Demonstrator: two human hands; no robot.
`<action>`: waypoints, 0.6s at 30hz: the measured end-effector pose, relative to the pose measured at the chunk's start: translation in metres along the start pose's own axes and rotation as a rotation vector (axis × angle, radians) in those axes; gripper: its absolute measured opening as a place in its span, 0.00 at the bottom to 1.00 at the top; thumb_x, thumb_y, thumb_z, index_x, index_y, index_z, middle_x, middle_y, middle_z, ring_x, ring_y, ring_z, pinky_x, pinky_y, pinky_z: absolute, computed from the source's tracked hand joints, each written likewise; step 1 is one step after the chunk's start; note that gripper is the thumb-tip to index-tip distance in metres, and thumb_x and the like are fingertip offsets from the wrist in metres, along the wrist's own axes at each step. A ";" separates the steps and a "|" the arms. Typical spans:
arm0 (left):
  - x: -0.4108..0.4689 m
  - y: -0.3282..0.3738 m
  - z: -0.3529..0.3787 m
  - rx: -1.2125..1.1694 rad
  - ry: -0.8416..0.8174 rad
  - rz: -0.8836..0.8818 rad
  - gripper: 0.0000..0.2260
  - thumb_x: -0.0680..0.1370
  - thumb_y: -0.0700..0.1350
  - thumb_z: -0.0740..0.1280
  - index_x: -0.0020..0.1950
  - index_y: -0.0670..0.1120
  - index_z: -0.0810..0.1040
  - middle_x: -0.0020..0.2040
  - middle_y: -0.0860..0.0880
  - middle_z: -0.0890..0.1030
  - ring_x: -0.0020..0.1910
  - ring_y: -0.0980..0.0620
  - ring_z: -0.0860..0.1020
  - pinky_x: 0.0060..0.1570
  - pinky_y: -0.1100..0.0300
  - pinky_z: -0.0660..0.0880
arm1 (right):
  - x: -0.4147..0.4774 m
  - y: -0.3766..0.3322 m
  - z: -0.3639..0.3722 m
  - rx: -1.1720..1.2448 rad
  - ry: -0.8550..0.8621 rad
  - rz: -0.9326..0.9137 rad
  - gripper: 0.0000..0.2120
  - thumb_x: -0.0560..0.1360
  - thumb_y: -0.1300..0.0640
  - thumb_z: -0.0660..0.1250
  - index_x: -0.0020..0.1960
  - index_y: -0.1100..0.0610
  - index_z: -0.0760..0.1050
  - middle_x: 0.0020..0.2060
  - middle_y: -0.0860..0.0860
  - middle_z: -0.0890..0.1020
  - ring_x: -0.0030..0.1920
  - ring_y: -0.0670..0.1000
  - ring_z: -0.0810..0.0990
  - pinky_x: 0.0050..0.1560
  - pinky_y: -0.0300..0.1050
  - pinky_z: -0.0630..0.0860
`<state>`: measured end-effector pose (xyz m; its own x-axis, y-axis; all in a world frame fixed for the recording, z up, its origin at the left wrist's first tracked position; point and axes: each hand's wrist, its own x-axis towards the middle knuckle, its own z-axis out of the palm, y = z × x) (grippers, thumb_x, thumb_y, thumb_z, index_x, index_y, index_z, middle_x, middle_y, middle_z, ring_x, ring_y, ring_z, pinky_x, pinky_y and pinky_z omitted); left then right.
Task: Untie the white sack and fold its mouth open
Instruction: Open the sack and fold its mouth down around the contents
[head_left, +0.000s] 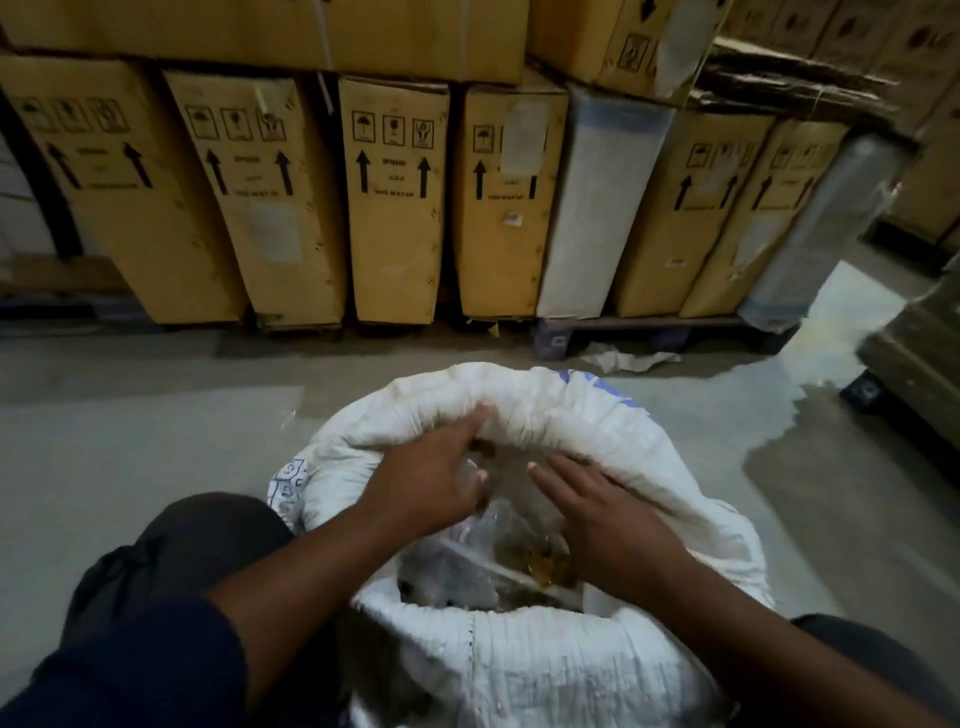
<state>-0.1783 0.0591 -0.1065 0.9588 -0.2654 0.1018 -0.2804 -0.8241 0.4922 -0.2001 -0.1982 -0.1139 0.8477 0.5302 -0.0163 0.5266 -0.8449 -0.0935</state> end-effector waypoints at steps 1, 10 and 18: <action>0.003 -0.009 0.003 0.050 0.006 0.011 0.40 0.76 0.61 0.66 0.85 0.60 0.51 0.78 0.53 0.72 0.74 0.49 0.73 0.71 0.49 0.73 | 0.010 0.007 0.002 -0.046 -0.006 0.014 0.42 0.75 0.49 0.70 0.84 0.49 0.54 0.84 0.52 0.56 0.83 0.56 0.57 0.80 0.50 0.53; 0.038 -0.059 -0.001 0.041 0.217 -0.096 0.47 0.70 0.76 0.66 0.83 0.57 0.56 0.77 0.47 0.72 0.74 0.46 0.71 0.72 0.47 0.72 | 0.051 0.074 -0.009 -0.209 -0.020 0.215 0.67 0.62 0.28 0.73 0.81 0.40 0.28 0.83 0.51 0.37 0.83 0.57 0.33 0.79 0.62 0.31; 0.085 -0.074 -0.020 -0.177 0.182 -0.151 0.39 0.76 0.75 0.60 0.82 0.56 0.61 0.76 0.50 0.73 0.74 0.49 0.72 0.69 0.53 0.70 | 0.087 0.109 -0.019 -0.251 -0.117 0.172 0.68 0.62 0.26 0.74 0.82 0.42 0.29 0.84 0.56 0.39 0.83 0.59 0.34 0.81 0.67 0.44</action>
<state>-0.0756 0.1078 -0.1168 0.9862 -0.0394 0.1611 -0.1367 -0.7431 0.6550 -0.0682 -0.2458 -0.1064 0.9201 0.3706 -0.1266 0.3881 -0.9060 0.1688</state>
